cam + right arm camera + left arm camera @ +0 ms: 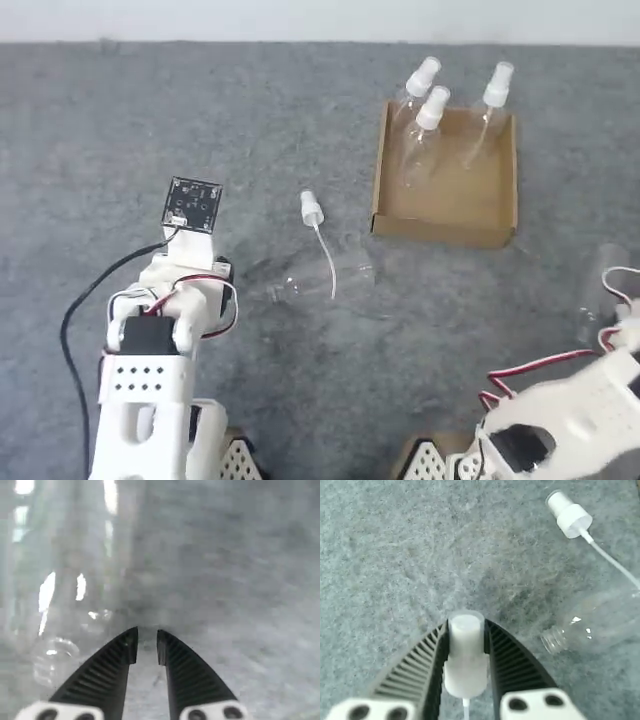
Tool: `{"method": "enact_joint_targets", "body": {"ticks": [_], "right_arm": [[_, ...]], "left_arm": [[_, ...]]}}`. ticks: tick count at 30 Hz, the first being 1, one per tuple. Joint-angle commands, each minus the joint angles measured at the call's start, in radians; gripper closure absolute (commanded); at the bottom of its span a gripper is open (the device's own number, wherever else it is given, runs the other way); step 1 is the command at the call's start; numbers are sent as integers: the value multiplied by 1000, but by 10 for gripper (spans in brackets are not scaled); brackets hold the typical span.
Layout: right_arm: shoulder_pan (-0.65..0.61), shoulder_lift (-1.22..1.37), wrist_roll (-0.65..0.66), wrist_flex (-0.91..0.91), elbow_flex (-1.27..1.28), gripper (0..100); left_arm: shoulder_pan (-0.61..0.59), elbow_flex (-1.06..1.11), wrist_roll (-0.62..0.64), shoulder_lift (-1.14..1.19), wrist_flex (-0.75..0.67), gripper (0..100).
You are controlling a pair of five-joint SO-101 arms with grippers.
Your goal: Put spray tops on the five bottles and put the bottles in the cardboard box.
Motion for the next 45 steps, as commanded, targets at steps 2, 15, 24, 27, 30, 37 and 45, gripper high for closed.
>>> {"method": "enact_joint_targets", "body": {"ticks": [2,15,24,27,30,37,45], "right_arm": [[-104,-51,-12,64,-48,993],[-364,-297,-55,62,172,993],[-361,-532,261,294,101,882],[-364,-516,330,309,38,827],[-355,-463,436,311,-3,809],[-220,-331,776,340,-17,757],[-159,-318,950,344,-15,746]], "left_arm": [[3,-7,9,-20,-26,989],[3,-7,9,-20,-28,989],[3,-7,8,-20,-28,989],[3,-7,8,-20,-28,989],[3,-5,8,-20,-26,989],[3,7,8,-21,-28,989],[3,8,9,-18,-48,989]]}}
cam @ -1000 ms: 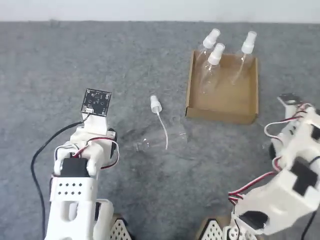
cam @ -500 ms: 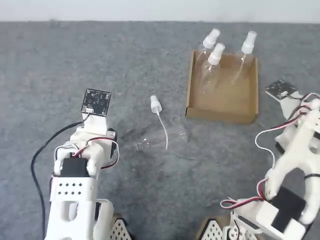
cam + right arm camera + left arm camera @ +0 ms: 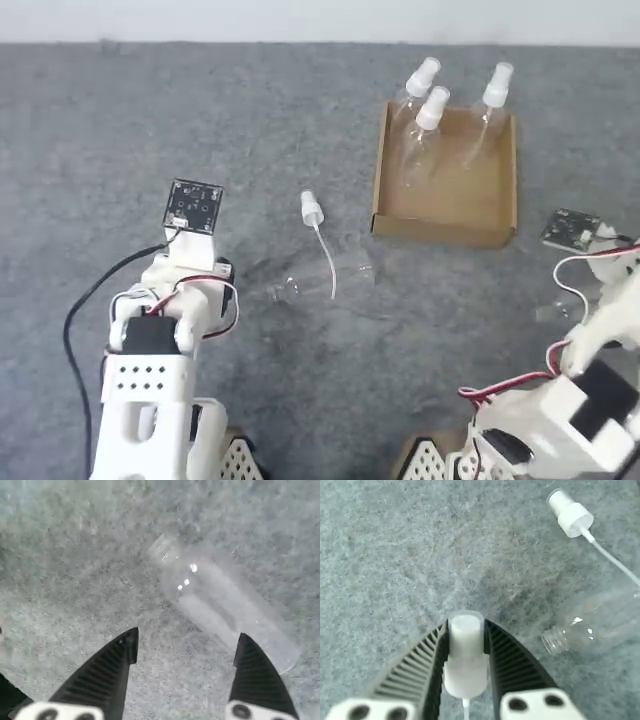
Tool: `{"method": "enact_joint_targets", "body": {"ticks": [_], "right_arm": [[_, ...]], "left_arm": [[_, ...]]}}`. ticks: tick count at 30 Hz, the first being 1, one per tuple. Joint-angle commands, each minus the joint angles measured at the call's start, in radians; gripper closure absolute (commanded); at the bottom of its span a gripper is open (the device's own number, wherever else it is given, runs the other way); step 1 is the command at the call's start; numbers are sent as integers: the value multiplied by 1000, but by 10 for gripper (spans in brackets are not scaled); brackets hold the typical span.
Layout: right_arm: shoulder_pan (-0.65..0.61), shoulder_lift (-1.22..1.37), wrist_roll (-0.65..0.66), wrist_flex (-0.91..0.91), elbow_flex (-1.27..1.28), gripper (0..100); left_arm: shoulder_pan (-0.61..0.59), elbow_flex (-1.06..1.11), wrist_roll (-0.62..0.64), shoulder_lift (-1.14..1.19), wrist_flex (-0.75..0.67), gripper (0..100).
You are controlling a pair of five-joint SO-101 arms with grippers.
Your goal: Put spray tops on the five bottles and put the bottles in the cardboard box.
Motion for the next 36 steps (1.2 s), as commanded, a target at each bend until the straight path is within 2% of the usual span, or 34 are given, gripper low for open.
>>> {"method": "enact_joint_targets", "body": {"ticks": [1,11,15,22,25,30,34,36], "right_arm": [[-1,-7,26,-15,-61,746],[-58,-1,34,-110,-32,745],[-51,31,115,-159,25,745],[-51,127,89,-243,66,749],[-50,157,-37,-243,63,798],[-51,188,-397,-234,66,998],[-27,222,-835,-226,63,964],[-13,234,-996,-239,61,960]], "left_arm": [[3,-8,9,-18,-29,989],[0,-8,9,-18,-26,989],[-3,-8,9,-18,-28,989],[-3,-8,9,-18,-26,989],[0,-8,9,-18,-25,989],[3,-8,9,-18,-25,989],[3,-8,9,-18,-25,989],[3,-8,9,-18,-25,989]]}}
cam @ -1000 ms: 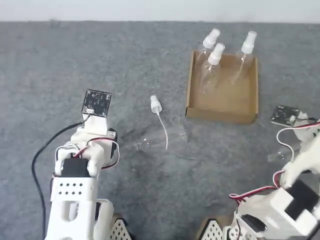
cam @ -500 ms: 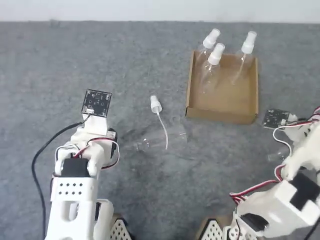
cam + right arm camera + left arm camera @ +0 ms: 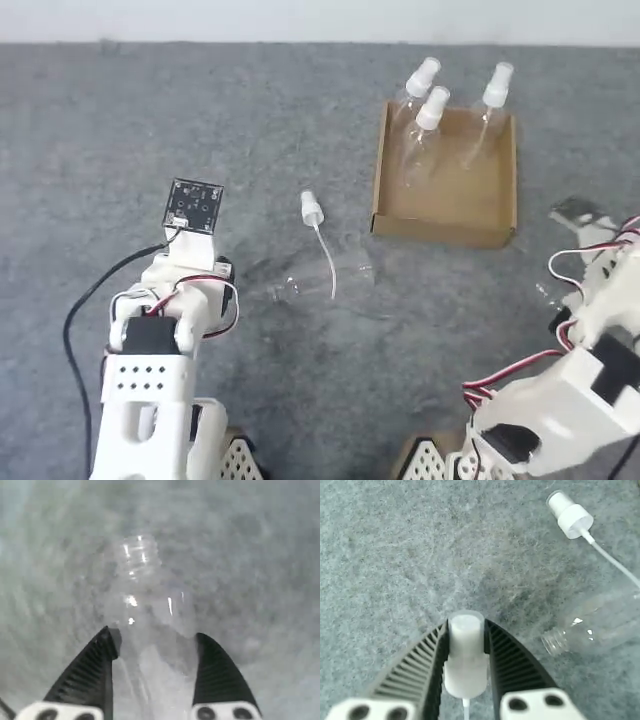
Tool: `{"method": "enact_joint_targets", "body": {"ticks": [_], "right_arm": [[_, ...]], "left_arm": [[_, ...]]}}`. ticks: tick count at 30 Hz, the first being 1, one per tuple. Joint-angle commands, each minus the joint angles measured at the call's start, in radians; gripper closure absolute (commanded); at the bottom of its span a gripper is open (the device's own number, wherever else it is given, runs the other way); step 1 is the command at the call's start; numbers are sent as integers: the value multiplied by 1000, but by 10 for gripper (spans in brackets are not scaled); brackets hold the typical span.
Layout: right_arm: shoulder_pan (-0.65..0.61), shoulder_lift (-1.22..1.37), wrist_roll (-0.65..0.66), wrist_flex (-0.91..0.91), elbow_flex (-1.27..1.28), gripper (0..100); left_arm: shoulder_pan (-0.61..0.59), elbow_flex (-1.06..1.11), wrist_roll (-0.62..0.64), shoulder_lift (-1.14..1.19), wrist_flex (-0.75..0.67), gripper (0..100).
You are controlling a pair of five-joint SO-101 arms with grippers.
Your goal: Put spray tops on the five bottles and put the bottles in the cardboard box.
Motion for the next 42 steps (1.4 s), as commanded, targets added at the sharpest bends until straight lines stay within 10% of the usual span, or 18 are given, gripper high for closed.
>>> {"method": "enact_joint_targets", "body": {"ticks": [1,8,18,42], "right_arm": [[27,35,-342,-13,8,960],[1,16,-443,-41,5,954],[-61,-88,-443,-35,6,690],[-110,-64,-181,-33,-31,902]], "left_arm": [[3,-8,9,-18,-17,989],[3,-8,9,-18,-17,989],[3,-7,6,-18,-17,989],[2,4,5,-18,-18,989]]}}
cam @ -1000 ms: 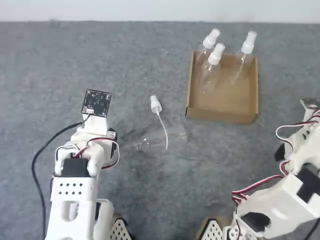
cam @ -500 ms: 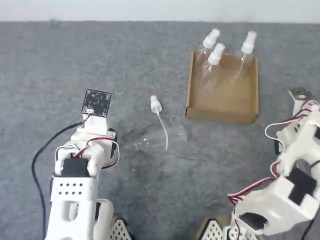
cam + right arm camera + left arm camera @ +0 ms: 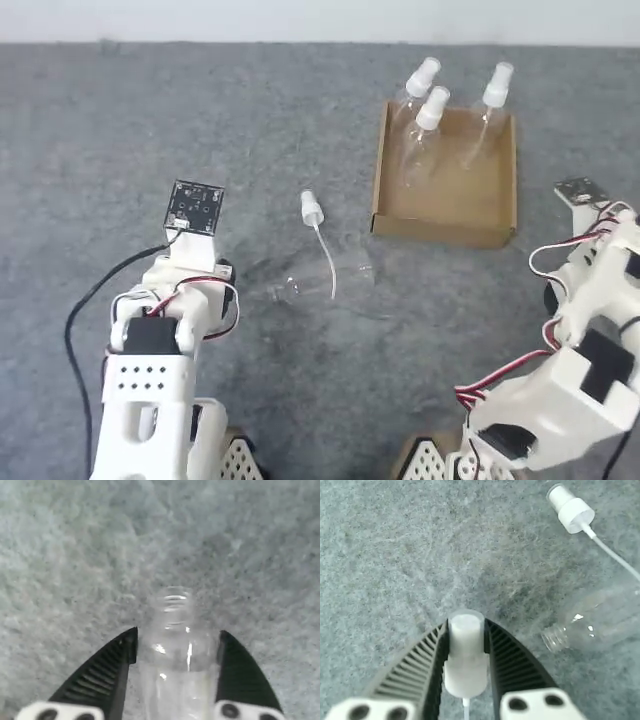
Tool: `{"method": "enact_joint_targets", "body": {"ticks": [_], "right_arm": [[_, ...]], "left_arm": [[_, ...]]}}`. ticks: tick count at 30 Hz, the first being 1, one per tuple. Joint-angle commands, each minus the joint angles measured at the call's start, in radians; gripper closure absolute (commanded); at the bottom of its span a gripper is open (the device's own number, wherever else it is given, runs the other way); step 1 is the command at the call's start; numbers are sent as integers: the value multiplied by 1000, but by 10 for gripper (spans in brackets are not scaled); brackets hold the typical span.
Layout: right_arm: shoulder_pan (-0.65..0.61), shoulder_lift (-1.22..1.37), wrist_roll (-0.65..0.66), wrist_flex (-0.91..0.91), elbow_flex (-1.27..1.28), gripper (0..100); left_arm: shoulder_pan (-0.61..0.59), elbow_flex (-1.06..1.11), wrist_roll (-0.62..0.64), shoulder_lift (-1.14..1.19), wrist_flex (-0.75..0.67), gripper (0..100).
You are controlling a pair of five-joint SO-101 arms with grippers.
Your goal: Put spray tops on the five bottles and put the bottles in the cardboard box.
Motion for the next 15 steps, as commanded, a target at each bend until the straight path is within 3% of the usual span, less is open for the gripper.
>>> {"method": "enact_joint_targets", "body": {"ticks": [1,4,10,15], "right_arm": [[-4,-16,11,2,-44,925],[-4,-15,11,2,-40,920],[-4,-15,20,4,-40,802],[-4,-15,118,19,5,789]], "left_arm": [[0,-10,5,-18,-18,989],[0,-10,5,-18,-18,989],[0,-8,5,-18,-17,989],[0,-8,5,-18,-17,989]]}}
